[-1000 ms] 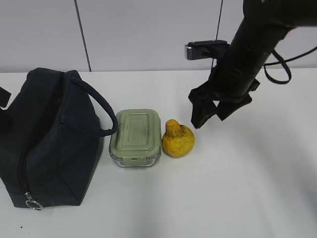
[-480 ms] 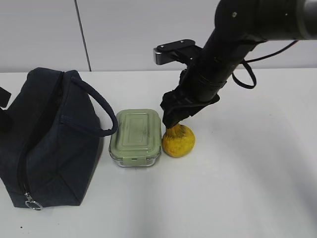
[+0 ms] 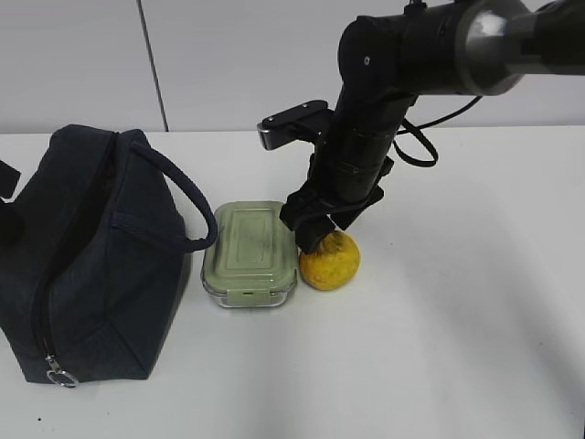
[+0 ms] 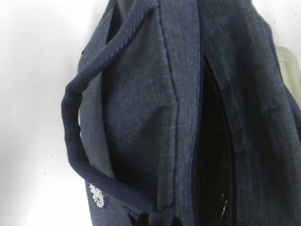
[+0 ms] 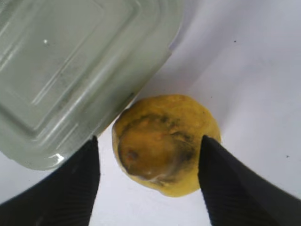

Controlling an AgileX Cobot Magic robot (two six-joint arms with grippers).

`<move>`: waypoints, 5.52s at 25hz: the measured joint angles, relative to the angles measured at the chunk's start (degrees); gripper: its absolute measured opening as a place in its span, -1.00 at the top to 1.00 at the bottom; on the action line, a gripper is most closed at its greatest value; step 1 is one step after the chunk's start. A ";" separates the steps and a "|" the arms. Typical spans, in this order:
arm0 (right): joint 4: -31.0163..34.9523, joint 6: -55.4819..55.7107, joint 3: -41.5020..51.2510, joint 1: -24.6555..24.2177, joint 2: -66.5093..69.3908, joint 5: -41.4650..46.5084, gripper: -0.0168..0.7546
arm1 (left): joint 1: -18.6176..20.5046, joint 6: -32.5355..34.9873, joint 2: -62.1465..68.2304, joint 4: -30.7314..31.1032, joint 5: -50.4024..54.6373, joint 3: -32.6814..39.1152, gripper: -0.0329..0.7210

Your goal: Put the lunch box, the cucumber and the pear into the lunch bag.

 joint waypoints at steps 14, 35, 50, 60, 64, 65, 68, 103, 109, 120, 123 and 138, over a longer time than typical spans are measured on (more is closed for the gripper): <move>-1.55 0.46 -4.45 0.00 -8.35 2.19 0.45 | 0.00 0.00 0.00 0.09 -0.18 0.00 0.89; 38.85 -29.51 -12.46 10.67 -4.93 -8.49 0.45 | 0.00 0.00 0.00 0.29 -0.50 0.00 0.89; 29.39 -24.27 -12.46 10.11 -1.53 -7.50 -0.18 | 0.04 0.00 0.00 0.59 -0.78 0.00 0.89; 25.83 -9.33 -1.25 -4.55 -4.71 -5.91 -0.21 | 0.04 0.00 0.00 0.63 -0.78 0.00 0.89; 40.21 -15.68 9.60 -10.56 -4.71 -7.12 -0.21 | 0.04 0.00 0.00 0.70 -0.78 0.00 0.89; 43.97 -17.90 11.46 -11.13 -4.60 -7.41 -0.21 | 0.04 0.00 0.00 0.75 -0.78 0.00 0.89; 52.18 -22.68 13.74 -11.57 -3.58 -9.54 -0.26 | 0.04 0.00 0.00 0.94 -0.78 0.00 0.89; 68.48 -31.87 14.43 -16.88 4.78 -4.18 0.02 | 0.04 0.00 0.00 1.12 -0.51 0.00 0.89; 68.25 -32.92 11.03 -18.80 -3.98 -2.40 0.02 | 0.04 0.00 0.00 1.12 -0.51 0.00 0.89; 69.66 -32.93 -6.04 -5.63 -6.78 -6.98 0.03 | 0.04 0.00 0.00 1.12 -0.56 0.00 0.89; 69.58 -32.93 -7.51 -1.54 -5.47 -10.02 0.03 | 0.04 0.00 0.00 1.12 -0.56 0.00 0.89; 72.55 -32.61 -14.43 5.85 6.29 -12.55 0.03 | 0.04 0.00 0.00 1.19 -0.51 0.00 0.90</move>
